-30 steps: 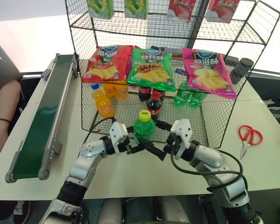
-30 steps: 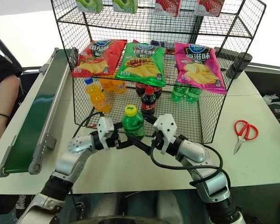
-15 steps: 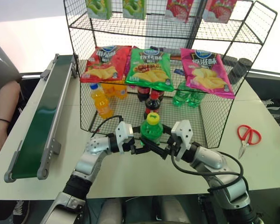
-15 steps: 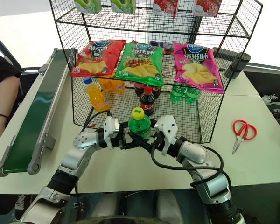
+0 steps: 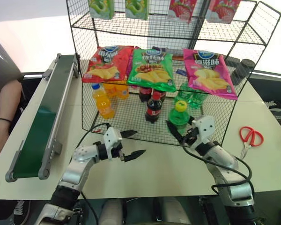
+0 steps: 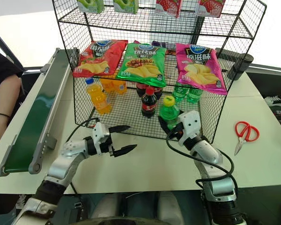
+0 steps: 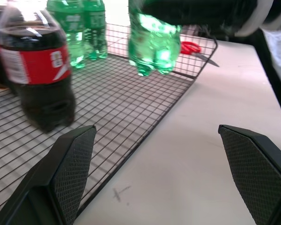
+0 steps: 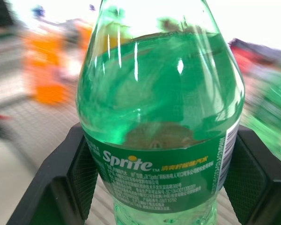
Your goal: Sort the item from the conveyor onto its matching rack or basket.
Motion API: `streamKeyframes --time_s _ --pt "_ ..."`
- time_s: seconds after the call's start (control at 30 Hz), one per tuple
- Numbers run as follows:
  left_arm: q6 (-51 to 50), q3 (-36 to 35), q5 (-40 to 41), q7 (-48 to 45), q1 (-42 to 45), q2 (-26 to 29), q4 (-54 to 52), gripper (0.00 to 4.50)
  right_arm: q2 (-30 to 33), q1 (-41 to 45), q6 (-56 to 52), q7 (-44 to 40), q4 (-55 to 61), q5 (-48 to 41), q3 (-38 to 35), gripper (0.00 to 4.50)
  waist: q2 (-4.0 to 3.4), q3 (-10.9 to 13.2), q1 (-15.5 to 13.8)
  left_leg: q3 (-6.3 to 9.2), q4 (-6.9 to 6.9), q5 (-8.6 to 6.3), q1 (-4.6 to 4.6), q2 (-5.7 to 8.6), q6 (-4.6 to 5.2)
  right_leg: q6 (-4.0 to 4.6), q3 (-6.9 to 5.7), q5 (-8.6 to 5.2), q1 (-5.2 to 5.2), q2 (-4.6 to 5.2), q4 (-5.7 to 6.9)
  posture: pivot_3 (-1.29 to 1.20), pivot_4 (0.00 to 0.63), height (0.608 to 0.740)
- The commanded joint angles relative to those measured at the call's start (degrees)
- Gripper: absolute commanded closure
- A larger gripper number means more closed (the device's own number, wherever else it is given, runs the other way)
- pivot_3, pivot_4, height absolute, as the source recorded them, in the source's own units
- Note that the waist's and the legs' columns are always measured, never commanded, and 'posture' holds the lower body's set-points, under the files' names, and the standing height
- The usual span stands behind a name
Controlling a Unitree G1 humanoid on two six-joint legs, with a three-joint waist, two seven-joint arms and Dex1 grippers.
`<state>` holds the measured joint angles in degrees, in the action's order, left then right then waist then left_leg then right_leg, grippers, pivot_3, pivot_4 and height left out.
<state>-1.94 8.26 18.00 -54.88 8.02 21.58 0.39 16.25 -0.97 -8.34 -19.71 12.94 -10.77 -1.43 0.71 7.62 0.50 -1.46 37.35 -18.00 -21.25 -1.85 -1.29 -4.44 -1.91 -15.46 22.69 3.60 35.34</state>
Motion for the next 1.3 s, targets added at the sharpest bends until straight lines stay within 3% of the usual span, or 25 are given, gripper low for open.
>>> streamKeyframes --time_s 0.03,0.47,0.8,0.9,1.3 --pt "-2.23 -1.51 2.18 1.64 -1.1 0.44 -6.54 0.06 -2.97 1.91 5.35 5.05 -3.56 1.94 -2.54 1.48 -0.05 0.01 0.15 0.0 0.0 0.0 0.02 -0.01 0.0 0.0 0.01 0.0 0.0 0.0 0.02 0.0 0.15 0.74" --pt "-5.28 -0.92 2.82 2.36 -2.07 1.36 -10.91 0.06 -6.19 12.98 13.9 8.61 -24.88 1.27 -7.41 1.48 -0.19 0.01 0.23 -0.08 -0.01 0.01 0.1 -0.01 -0.01 0.0 0.1 0.0 0.0 -0.02 0.12 0.0 0.15 0.74" --pt "-5.05 -0.04 2.6 2.27 -1.63 0.69 -10.63 0.06 -6.66 15.64 15.32 6.64 -29.22 -1.19 -8.82 1.48 -0.2 0.0 0.23 -0.1 -0.01 0.01 0.13 -0.03 -0.01 0.0 0.13 0.0 -0.01 0.01 0.15 0.0 0.15 0.74" --pt "-4.99 0.1 2.61 2.19 -1.53 0.6 -10.49 0.0 -6.62 15.43 15.23 5.91 -28.73 -1.44 -8.73 0.02 -0.2 0.0 0.25 -0.1 -0.02 0.01 0.14 -0.03 -0.01 0.0 0.13 0.0 -0.01 0.01 0.15 0.0 0.15 0.74" --pt "-5.7 -0.8 3.37 2.9 -1.47 0.22 -9.83 0.0 -5.61 9.43 14.47 7.04 -17.91 1.33 -7.38 0.02 -0.22 -0.02 0.17 -0.1 -0.01 0.01 0.15 -0.03 -0.01 0.0 0.14 0.0 -0.03 0.04 0.16 0.0 0.15 0.74"
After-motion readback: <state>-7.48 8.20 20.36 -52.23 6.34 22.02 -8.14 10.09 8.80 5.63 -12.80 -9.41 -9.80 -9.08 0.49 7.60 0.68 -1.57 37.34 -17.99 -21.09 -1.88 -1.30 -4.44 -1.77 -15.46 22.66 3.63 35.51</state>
